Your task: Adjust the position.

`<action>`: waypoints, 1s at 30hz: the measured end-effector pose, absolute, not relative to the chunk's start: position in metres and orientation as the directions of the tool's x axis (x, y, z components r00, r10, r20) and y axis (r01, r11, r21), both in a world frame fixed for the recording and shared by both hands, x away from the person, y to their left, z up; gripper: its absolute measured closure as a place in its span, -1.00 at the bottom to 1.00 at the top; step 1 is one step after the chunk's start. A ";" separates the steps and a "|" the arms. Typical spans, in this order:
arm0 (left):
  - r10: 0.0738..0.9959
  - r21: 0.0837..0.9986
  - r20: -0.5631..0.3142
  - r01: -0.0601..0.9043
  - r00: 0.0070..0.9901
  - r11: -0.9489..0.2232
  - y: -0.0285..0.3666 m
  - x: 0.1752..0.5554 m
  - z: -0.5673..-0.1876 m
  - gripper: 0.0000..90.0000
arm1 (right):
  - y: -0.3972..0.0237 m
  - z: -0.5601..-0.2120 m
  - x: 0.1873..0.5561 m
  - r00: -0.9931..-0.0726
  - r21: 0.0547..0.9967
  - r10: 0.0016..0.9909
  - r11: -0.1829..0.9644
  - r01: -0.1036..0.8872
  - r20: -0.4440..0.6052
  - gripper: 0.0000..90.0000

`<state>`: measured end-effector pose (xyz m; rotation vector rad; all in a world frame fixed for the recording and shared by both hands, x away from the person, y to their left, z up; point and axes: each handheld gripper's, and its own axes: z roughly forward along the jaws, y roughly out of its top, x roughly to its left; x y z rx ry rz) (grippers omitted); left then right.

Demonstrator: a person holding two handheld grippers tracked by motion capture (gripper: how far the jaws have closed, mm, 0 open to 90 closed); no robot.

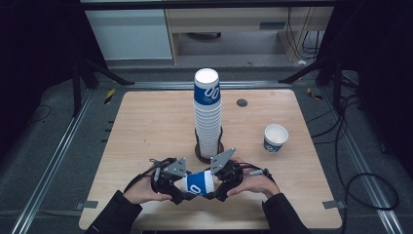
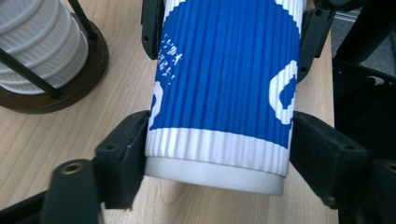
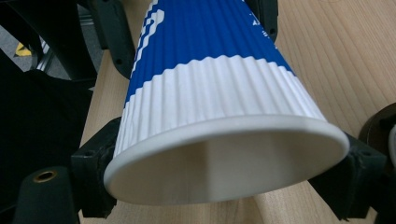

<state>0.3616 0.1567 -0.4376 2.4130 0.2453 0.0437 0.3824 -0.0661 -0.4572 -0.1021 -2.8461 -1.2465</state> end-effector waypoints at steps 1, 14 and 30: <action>0.189 0.656 -0.036 0.166 0.981 -0.736 0.157 0.362 -0.437 -0.45 | -0.066 -0.457 0.382 -0.997 0.734 0.046 0.676 0.074 0.057 -0.65; 0.209 0.677 -0.055 0.190 0.976 -0.711 0.162 0.364 -0.436 -0.42 | -0.068 -0.454 0.383 -0.997 0.762 0.066 0.643 0.082 0.051 -0.83; 0.316 0.850 -0.104 0.249 0.943 -0.464 0.204 0.376 -0.412 -0.42 | -0.103 -0.428 0.398 -0.971 0.884 0.227 0.436 0.171 0.076 -0.86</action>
